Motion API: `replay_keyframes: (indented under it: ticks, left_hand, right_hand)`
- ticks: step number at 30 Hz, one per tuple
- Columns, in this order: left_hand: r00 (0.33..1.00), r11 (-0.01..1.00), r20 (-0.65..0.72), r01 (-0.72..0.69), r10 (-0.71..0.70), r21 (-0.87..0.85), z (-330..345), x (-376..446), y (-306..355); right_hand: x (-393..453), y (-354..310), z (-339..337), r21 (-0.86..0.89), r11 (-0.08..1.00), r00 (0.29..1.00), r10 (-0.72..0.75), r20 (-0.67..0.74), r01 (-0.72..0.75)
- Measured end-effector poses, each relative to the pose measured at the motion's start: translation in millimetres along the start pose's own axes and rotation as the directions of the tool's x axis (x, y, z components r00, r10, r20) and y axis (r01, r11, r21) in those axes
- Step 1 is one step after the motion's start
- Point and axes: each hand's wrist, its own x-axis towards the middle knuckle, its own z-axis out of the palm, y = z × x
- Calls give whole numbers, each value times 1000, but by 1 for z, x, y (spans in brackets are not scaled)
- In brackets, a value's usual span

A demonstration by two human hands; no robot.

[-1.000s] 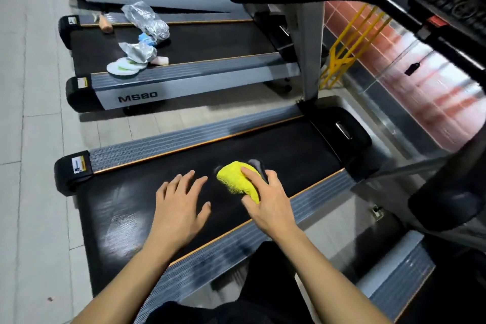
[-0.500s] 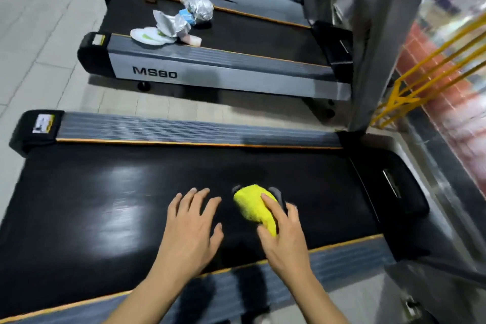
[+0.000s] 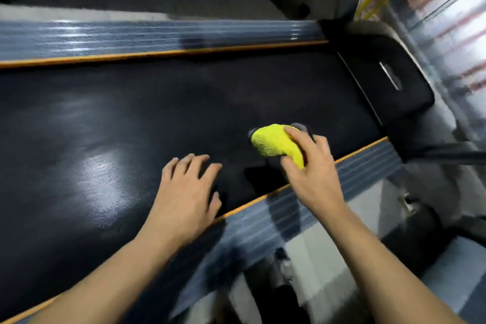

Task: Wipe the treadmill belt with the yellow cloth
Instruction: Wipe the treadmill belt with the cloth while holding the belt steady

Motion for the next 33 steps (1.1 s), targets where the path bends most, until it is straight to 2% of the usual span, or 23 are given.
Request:
replay_keyframes:
  ticks: [7,12,19,23,29,33]
  left_hand:
    - [995,988,46,-97,92,122,87,65,15]
    - [985,972,116,-149,129,181,145,114,58]
    - [974,954,87,-224,211,198,223,208,131]
    - [975,954,10,-220,222,202,254,280,162]
    - [994,967,-26,-95,104,238,283,373,175]
    - [994,961,-25,-98,108,258,292,438,196]
  right_hand:
    - [26,103,50,66,996,997,66,-37,-63]
    - [48,188,64,113,988,992,112,-53,-105]
    - [100,302,63,177,975,986,151,-74,-136]
    - [151,357,52,231,968,983,128,-129,-96]
    - [231,422,37,289,956,952,138,-273,-56]
    - [278,451,27,293,954,949,145,-280,-59]
